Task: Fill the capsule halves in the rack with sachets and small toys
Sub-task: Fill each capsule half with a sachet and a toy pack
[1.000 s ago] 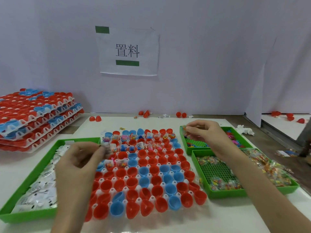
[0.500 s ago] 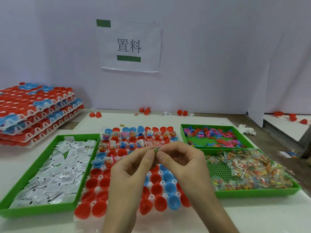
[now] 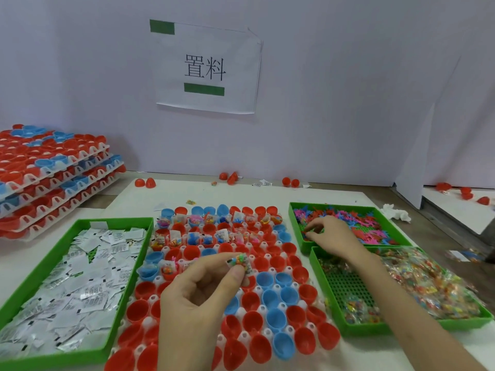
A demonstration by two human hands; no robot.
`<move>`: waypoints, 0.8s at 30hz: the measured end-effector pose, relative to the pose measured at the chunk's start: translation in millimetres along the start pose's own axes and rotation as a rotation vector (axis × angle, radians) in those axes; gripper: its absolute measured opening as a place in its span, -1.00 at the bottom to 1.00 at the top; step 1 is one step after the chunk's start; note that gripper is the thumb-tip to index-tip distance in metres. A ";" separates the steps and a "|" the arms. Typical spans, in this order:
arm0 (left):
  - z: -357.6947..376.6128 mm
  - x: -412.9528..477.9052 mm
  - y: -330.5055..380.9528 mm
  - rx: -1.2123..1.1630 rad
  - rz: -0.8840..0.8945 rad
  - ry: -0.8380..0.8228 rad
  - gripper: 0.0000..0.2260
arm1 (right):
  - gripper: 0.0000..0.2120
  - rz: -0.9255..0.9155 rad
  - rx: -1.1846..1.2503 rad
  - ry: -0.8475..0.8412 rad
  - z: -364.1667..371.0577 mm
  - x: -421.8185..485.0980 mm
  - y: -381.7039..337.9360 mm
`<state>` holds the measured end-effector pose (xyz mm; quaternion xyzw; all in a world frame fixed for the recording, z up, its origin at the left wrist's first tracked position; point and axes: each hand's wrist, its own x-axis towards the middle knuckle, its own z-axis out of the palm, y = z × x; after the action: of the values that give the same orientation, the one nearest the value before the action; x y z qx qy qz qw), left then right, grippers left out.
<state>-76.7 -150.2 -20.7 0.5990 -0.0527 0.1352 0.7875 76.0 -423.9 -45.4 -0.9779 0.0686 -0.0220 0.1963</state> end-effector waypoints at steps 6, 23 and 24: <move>-0.4 10.2 -8.7 -0.057 -0.046 -0.046 -0.76 | -0.91 -0.002 0.065 0.121 -2.5 2.5 -0.6; 35.5 19.6 26.5 -0.055 0.072 0.111 -0.76 | -0.87 -0.639 0.766 -0.049 -66.3 -106.7 -144.0; 35.1 19.2 28.2 -0.057 0.091 0.132 -0.78 | -0.87 -0.640 0.810 -0.075 -66.3 -110.7 -145.2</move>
<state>-63.3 -174.0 20.0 0.5628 -0.0315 0.2086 0.7992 -19.9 -300.7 70.1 -0.7955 -0.2551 -0.0705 0.5452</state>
